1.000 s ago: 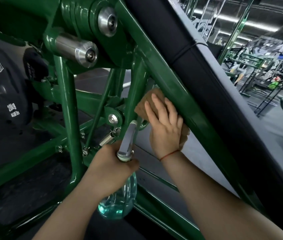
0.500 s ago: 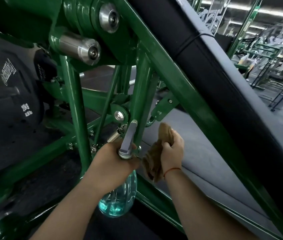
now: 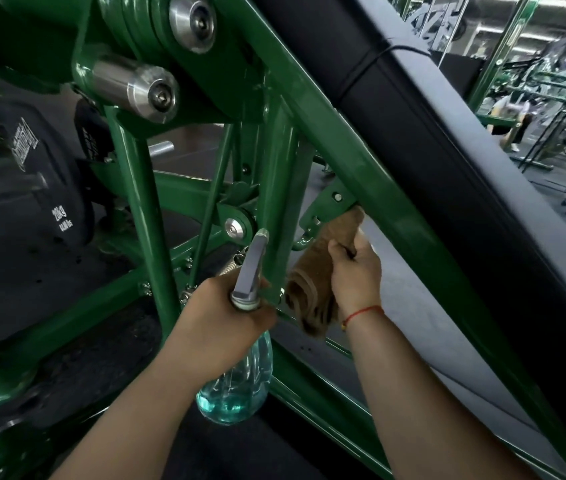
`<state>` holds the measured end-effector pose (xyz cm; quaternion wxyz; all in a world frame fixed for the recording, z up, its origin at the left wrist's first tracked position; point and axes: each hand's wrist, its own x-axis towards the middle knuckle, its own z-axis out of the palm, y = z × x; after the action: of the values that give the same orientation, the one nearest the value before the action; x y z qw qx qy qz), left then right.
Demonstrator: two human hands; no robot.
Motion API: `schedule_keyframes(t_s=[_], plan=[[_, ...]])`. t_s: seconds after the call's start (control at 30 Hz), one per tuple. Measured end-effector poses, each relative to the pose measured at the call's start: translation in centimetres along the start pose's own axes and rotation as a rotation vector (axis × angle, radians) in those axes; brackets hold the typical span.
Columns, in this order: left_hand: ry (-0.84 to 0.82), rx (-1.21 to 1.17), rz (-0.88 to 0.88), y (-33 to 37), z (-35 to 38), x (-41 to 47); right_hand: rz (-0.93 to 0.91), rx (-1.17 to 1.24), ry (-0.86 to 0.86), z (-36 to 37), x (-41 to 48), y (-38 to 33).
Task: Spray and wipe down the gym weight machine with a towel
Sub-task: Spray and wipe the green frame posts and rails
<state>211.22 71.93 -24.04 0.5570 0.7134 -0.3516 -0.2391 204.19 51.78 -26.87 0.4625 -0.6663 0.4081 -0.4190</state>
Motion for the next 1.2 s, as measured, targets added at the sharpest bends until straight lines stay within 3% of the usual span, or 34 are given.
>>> schedule_keyframes(t_s=[0.17, 0.37, 0.53, 0.63, 0.73, 0.9, 1.03, 1.2], plan=[[0.032, 0.009, -0.019, 0.0, 0.1, -0.1, 0.096, -0.054, -0.102, -0.6, -0.3, 0.1], [0.085, 0.019, -0.096, -0.3, -0.1, 0.4, 0.133, -0.081, -0.028, -0.4, -0.4, -1.1], [0.125, 0.061, -0.071, -0.2, -0.3, 0.8, 0.115, -0.125, -0.192, -0.3, -1.4, -3.1], [0.150, 0.072, -0.069, -0.2, -0.4, 1.1, -0.187, -0.191, -0.202, 0.3, -2.7, -4.9], [0.157, 0.066, -0.093, -0.2, -0.6, 1.3, -0.673, -0.189, 0.077, 2.8, -3.3, -6.2], [0.167, 0.034, -0.086, -0.4, -2.1, 1.4, -1.209, -0.412, 0.335, 7.0, 0.6, -9.3], [0.196, 0.024, -0.104, -0.1, -2.9, 1.6, -1.353, -0.691, 0.443, 8.7, 3.8, -8.9], [0.213, 0.022, -0.099, 0.2, -2.9, 1.6, -1.288, -0.787, 0.387, 8.8, 3.4, -6.7]])
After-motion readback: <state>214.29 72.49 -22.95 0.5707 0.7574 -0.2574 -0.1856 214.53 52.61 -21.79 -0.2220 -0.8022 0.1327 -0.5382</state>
